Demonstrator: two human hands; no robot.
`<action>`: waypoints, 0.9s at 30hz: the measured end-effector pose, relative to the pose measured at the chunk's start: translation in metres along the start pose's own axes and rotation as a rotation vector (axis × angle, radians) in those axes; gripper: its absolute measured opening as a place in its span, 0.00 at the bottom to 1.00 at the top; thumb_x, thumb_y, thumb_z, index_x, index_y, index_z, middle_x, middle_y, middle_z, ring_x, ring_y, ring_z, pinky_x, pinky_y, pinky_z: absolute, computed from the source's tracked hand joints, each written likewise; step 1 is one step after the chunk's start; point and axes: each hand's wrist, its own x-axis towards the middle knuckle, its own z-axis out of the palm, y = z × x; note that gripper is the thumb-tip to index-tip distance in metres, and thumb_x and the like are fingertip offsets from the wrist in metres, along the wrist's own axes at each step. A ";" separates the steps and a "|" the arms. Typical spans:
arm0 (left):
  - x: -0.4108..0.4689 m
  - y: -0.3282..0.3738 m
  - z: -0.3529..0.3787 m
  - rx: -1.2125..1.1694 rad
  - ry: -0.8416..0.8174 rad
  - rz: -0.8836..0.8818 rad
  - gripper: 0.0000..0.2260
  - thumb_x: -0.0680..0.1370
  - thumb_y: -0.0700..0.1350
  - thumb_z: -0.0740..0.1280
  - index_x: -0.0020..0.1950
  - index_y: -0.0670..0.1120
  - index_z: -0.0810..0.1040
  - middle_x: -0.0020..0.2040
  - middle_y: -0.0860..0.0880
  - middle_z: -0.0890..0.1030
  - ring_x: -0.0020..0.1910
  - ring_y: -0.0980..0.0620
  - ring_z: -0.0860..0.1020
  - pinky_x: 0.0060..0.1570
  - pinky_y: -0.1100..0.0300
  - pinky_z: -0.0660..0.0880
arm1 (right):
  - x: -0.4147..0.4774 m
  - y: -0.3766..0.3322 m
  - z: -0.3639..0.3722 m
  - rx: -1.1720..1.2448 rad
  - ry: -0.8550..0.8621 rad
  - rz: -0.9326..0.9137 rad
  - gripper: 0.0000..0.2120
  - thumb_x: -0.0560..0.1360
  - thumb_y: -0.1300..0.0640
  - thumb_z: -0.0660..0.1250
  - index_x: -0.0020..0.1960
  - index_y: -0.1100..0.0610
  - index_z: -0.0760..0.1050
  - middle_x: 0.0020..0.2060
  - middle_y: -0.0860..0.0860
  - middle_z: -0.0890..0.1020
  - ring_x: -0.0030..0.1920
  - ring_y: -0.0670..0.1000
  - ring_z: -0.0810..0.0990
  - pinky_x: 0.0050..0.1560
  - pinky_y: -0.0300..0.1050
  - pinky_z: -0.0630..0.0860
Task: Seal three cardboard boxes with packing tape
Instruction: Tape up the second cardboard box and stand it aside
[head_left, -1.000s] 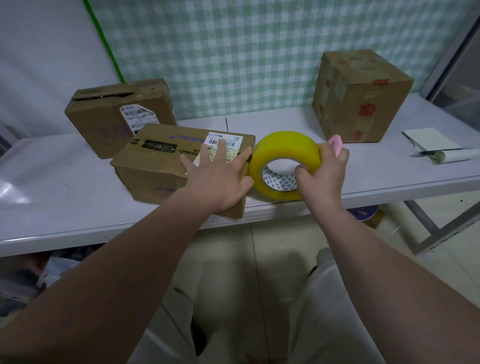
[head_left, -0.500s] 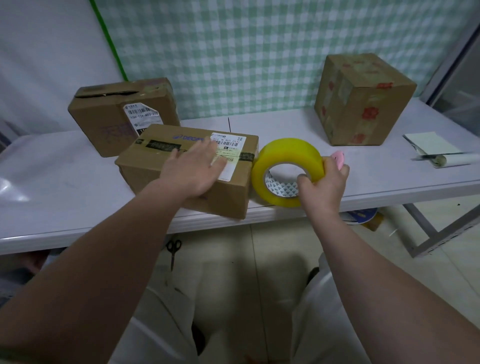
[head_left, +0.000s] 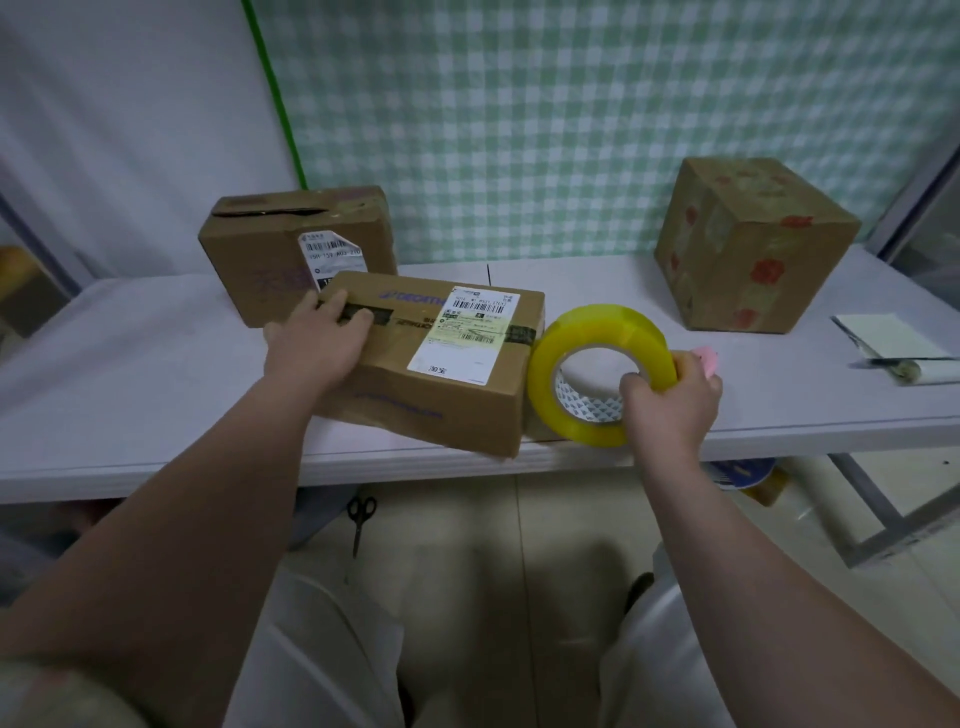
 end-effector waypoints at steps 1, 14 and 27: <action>0.001 0.001 -0.003 -0.021 0.000 0.014 0.25 0.79 0.60 0.50 0.73 0.54 0.64 0.75 0.48 0.63 0.74 0.46 0.59 0.68 0.44 0.53 | 0.000 -0.008 -0.003 0.001 0.030 -0.006 0.10 0.69 0.62 0.66 0.51 0.59 0.76 0.53 0.54 0.68 0.44 0.54 0.69 0.49 0.43 0.68; -0.004 0.050 -0.048 -0.664 -0.440 -0.108 0.34 0.67 0.72 0.63 0.61 0.48 0.78 0.55 0.44 0.81 0.51 0.43 0.81 0.54 0.46 0.78 | 0.026 -0.207 -0.033 -0.181 0.014 -0.355 0.12 0.70 0.56 0.69 0.53 0.52 0.74 0.71 0.48 0.64 0.46 0.50 0.72 0.42 0.44 0.68; -0.038 0.082 -0.104 -0.604 -0.208 0.294 0.24 0.61 0.54 0.75 0.56 0.54 0.79 0.50 0.51 0.83 0.47 0.51 0.81 0.50 0.53 0.79 | -0.004 -0.286 0.003 -0.355 -0.195 -0.448 0.30 0.69 0.51 0.75 0.68 0.56 0.71 0.74 0.50 0.60 0.56 0.50 0.74 0.37 0.43 0.67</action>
